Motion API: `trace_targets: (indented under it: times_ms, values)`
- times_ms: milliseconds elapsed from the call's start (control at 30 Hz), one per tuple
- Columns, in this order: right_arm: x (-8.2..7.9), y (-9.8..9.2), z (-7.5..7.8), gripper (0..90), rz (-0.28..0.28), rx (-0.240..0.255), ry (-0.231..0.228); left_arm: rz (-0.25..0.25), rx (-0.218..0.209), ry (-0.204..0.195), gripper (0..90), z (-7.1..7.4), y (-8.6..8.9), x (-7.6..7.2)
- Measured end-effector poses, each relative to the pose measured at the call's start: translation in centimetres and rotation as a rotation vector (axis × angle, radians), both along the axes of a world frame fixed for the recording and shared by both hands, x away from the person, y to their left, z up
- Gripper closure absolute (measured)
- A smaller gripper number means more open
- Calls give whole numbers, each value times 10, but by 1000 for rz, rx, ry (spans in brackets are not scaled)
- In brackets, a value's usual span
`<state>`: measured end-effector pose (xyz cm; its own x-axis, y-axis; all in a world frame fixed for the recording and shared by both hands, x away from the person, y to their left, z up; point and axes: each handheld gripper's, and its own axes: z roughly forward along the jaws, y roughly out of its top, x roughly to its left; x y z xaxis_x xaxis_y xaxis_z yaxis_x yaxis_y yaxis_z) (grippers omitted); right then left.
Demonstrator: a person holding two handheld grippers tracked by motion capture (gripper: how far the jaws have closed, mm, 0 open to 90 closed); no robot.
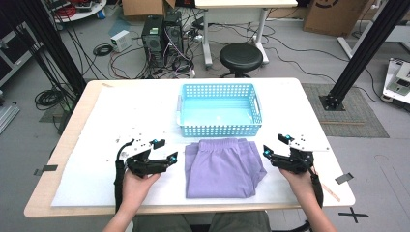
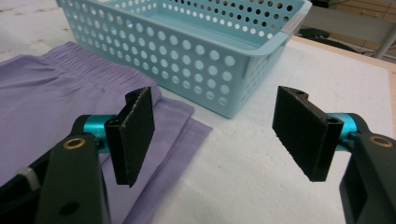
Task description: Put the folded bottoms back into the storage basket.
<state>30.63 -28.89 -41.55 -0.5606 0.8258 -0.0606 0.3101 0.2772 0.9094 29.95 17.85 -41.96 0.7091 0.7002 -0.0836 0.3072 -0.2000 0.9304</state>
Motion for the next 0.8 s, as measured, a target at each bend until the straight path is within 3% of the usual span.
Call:
trace_targets:
  times_ms: [167,333,500,633,800]
  values:
    - [-11,5,-5,337,11,-14,-8,-29,6,33,349,-8,-10,-10]
    - [-17,9,-8,340,18,-23,-6,-37,-7,96,349,-12,-17,-14]
    - [-21,12,-11,316,34,-57,-23,-19,17,191,349,-21,-24,-17]
    - [-22,15,-12,316,45,-76,-30,-20,13,274,349,-26,-28,-17]
    - [-25,16,-13,312,48,-67,-13,-45,-29,373,348,-29,-36,-19]
